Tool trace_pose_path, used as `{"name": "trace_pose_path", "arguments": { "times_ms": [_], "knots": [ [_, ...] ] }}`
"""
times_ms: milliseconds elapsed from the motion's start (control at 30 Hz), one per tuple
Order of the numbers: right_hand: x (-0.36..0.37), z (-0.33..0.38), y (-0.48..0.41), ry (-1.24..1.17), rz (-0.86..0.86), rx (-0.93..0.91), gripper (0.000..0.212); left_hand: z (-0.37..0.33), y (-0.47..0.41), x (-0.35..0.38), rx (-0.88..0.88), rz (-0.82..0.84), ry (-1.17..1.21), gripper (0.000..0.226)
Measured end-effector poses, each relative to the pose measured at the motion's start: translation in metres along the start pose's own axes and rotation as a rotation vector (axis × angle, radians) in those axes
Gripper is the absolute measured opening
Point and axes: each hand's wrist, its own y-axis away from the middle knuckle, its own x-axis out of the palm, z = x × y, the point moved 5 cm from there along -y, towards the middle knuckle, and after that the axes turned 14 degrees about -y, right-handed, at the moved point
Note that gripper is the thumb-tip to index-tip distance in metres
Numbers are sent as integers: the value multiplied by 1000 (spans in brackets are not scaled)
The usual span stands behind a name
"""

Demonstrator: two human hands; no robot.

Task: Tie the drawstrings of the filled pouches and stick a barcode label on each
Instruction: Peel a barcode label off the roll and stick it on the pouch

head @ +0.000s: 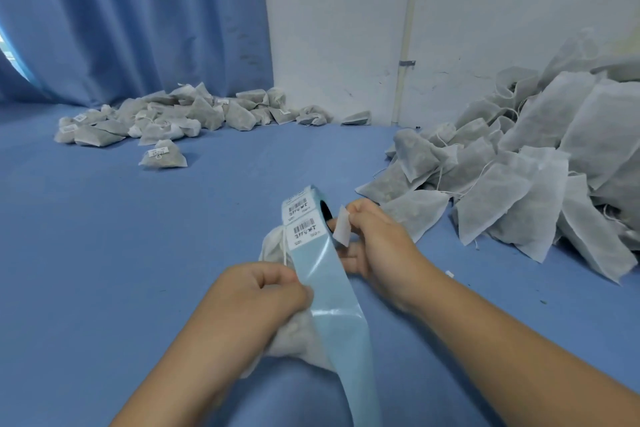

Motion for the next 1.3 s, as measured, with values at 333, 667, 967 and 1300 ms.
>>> {"name": "trace_pose_path", "arguments": {
  "times_ms": [333,667,967,1300],
  "knots": [
    [-26,-1,0,8,-201,139,27,8,-33,13,-47,15,-266,32],
    [-20,40,29,100,-56,-116,14,8,-16,-1,-23,-28,-228,25],
    [-8,34,36,330,5,-109,24,-9,5,-46,124,-385,-135,30],
    [-87,108,94,225,-165,-341,40,-99,-13,63,316,69,43,28]
  ]
}}
